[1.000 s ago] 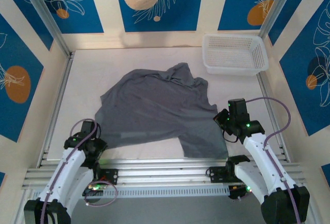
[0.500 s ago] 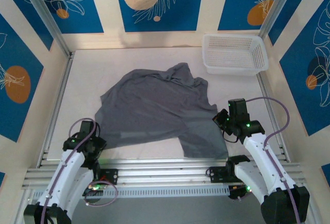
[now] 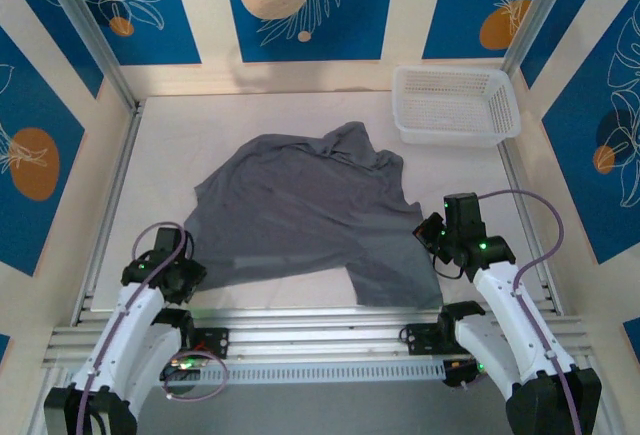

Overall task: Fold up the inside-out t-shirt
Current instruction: Fold the T-shirt at the center of the table.

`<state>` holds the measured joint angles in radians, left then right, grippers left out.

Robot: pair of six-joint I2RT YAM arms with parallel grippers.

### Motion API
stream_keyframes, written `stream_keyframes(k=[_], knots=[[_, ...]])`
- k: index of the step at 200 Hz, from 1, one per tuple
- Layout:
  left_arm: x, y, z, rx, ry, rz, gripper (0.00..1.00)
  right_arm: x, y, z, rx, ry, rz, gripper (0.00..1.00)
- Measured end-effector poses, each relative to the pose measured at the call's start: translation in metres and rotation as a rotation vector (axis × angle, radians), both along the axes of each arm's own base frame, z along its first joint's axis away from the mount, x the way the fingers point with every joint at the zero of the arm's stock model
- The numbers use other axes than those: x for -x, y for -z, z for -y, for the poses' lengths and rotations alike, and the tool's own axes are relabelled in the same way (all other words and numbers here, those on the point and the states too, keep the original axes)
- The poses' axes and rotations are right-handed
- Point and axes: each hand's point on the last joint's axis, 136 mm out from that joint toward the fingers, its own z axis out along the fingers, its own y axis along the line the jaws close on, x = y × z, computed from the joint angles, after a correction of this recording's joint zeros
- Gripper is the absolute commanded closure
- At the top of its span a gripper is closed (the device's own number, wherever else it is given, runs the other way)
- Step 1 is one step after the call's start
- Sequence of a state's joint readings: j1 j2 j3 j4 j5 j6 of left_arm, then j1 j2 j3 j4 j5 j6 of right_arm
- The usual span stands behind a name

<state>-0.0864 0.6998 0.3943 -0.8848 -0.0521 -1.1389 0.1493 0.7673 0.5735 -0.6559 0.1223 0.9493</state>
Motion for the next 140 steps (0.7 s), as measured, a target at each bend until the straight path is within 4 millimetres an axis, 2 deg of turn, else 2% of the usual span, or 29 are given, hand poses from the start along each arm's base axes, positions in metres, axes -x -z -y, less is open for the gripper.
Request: stream_keyframes(k=[13,33,49,101,122,140], knots=[[-0.002,0.0,0.0,-0.001,-0.001,0.006,0.66,0.001,0.001,0.0,0.001,0.001,-0.004,1.0],[-0.004,0.002,0.0,-0.005,0.001,-0.002,0.56,0.002,0.002,0.0,0.001,0.0,-0.011,1.0],[-0.002,0.006,-0.001,-0.013,0.008,-0.021,0.54,0.003,0.002,0.001,0.002,0.001,-0.014,1.0],[-0.001,0.011,-0.001,-0.019,0.018,-0.053,0.57,0.004,0.003,0.001,-0.001,0.006,-0.019,1.0],[-0.004,0.013,-0.001,-0.019,0.019,-0.055,0.6,0.004,0.003,0.001,-0.003,0.009,-0.02,1.0],[-0.006,0.014,-0.001,-0.018,0.021,-0.047,0.68,0.004,0.003,0.001,-0.003,0.009,-0.023,1.0]])
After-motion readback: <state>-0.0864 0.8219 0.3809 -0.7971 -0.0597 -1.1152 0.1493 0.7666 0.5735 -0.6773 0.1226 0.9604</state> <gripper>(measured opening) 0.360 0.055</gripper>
